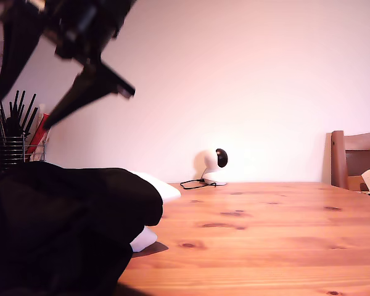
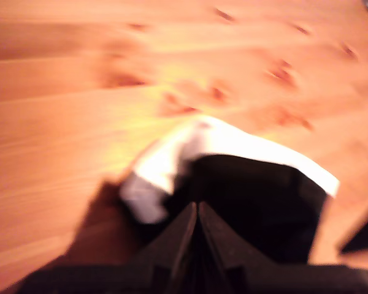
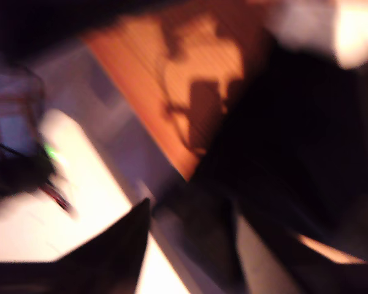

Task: Fold the shorts in front of you. After folding it, place it to the left side.

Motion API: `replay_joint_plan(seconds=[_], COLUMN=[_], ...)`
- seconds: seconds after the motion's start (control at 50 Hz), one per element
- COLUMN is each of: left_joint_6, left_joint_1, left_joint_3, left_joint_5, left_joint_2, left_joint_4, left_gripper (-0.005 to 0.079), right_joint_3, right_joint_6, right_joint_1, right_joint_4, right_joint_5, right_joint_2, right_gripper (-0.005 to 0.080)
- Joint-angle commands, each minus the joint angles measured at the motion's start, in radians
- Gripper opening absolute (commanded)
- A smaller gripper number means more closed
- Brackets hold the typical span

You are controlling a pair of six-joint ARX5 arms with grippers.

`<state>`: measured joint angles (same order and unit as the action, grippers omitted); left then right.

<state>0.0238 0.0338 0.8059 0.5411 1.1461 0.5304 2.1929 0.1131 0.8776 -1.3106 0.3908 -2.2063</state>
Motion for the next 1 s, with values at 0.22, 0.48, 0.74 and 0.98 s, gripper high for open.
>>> replay_joint_plan(seconds=[0.22,0.48,0.74,0.98], left_joint_6=[0.002,0.002,-0.006,-0.006], left_joint_1=[0.095,0.151,0.159,0.156], left_joint_3=[-0.004,-0.005,-0.005,-0.005], left_joint_5=[0.01,0.029,0.027,0.012], left_joint_2=[0.174,0.336,0.421,0.432], left_joint_4=[-0.064,-0.127,-0.172,-0.2], left_gripper=[-0.0019,-0.0019,-0.0019,-0.0019], right_joint_3=[-0.013,-0.066,-0.098,-0.099], right_joint_6=[-0.014,-0.037,-0.041,-0.047], right_joint_1=[-0.113,-0.117,-0.131,-0.134], right_joint_4=[-0.054,-0.055,0.014,0.115], right_joint_5=[-0.02,-0.095,-0.248,-0.329], right_joint_2=[-0.018,-0.018,-0.013,-0.006], right_gripper=[-0.0011,-0.0011,-0.0011,-0.0011])
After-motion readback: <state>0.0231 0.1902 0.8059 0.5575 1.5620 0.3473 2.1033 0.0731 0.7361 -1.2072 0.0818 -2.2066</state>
